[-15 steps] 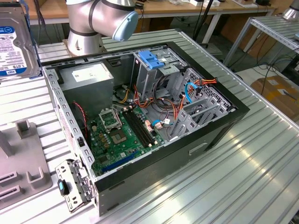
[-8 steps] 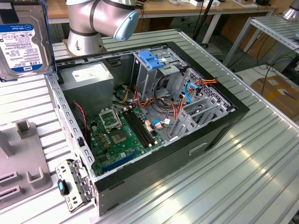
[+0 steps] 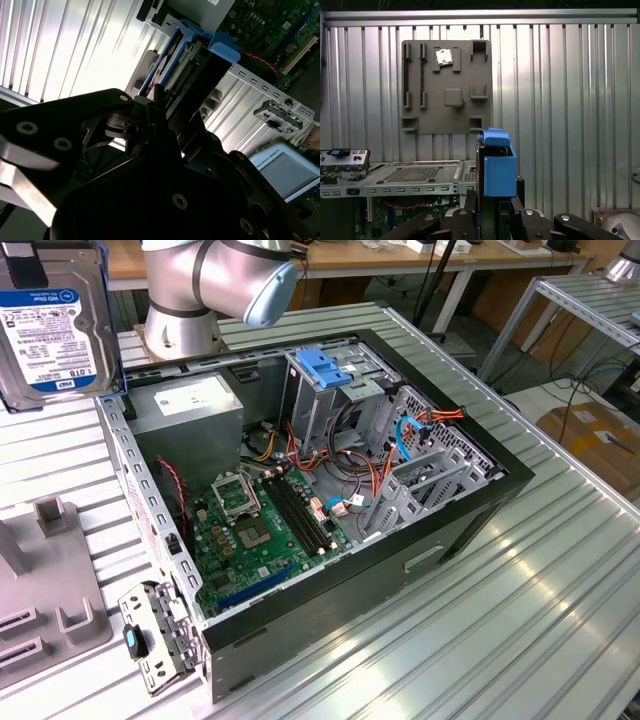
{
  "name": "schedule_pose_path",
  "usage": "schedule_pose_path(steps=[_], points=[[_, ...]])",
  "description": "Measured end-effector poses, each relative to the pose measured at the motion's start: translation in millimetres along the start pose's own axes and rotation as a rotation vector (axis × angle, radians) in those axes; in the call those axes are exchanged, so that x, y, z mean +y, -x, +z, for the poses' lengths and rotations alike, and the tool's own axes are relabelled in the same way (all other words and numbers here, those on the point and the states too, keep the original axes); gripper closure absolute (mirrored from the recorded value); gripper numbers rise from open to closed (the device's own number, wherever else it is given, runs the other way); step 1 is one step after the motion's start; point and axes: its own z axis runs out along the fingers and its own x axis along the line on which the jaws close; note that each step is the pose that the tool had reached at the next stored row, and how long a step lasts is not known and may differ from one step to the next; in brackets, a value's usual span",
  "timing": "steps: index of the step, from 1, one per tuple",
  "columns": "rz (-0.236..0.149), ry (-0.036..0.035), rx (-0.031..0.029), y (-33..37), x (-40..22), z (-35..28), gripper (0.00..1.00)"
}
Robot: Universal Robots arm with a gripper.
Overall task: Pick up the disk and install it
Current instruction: 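Pick up the disk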
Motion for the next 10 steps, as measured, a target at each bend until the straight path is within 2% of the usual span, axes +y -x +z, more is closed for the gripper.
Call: schedule_pose_path(steps=[2, 4, 5, 10], points=[[0.0, -0.0001, -0.0001, 0.3, -11.1, 0.0, 0.65], [0.0, 0.0, 0.0, 0.5, -17.1, 0.0, 0.65], [0.0, 0.0, 0.0, 0.7, -23.7, 0.0, 0.65], [0.0, -0.0001, -0.0001, 1.3, -43.2, 0.0, 0.65]])
